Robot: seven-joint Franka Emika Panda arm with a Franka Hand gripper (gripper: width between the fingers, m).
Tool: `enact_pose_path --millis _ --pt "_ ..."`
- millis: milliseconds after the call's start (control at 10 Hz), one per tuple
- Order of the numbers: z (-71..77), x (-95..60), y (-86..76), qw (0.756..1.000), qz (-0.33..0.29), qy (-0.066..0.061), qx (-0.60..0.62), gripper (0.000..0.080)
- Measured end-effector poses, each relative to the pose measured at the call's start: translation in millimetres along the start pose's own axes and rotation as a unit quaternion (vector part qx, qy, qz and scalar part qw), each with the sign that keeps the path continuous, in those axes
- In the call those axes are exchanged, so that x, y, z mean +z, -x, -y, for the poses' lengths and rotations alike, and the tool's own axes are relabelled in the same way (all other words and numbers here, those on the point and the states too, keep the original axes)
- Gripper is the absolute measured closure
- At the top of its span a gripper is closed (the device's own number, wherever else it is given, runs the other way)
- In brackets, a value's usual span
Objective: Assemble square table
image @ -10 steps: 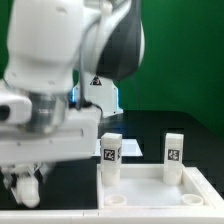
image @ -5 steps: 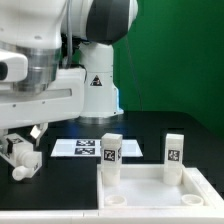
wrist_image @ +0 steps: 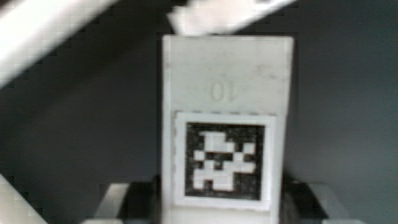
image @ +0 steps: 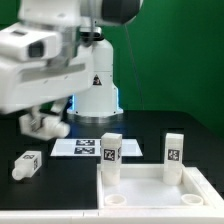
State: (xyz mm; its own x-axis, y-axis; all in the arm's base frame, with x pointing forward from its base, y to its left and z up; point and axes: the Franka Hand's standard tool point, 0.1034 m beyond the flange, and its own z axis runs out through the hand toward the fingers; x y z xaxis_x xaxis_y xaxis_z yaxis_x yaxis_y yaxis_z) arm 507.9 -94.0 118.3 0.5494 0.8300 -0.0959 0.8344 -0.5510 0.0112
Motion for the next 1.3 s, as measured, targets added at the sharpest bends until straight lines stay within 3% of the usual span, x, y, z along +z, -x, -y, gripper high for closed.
enact_pose_path --millis 400,500,700,1100,1300 --pt "2.9 5.2 5.7 0.992 0.003 -0.006 -0.127 0.0514" --pt "11.9 11.1 3.4 0.988 -0.006 0.008 -0.157 0.0514" --pt "54.8 41.4 13.1 0.962 -0.019 0.014 -0.272 0.0514" --pt "54.9 46.9 23.6 0.929 -0.004 0.015 -0.37 0.0514" --pt "85.2 74.1 12.8 0.902 -0.007 0.005 -0.431 0.0514"
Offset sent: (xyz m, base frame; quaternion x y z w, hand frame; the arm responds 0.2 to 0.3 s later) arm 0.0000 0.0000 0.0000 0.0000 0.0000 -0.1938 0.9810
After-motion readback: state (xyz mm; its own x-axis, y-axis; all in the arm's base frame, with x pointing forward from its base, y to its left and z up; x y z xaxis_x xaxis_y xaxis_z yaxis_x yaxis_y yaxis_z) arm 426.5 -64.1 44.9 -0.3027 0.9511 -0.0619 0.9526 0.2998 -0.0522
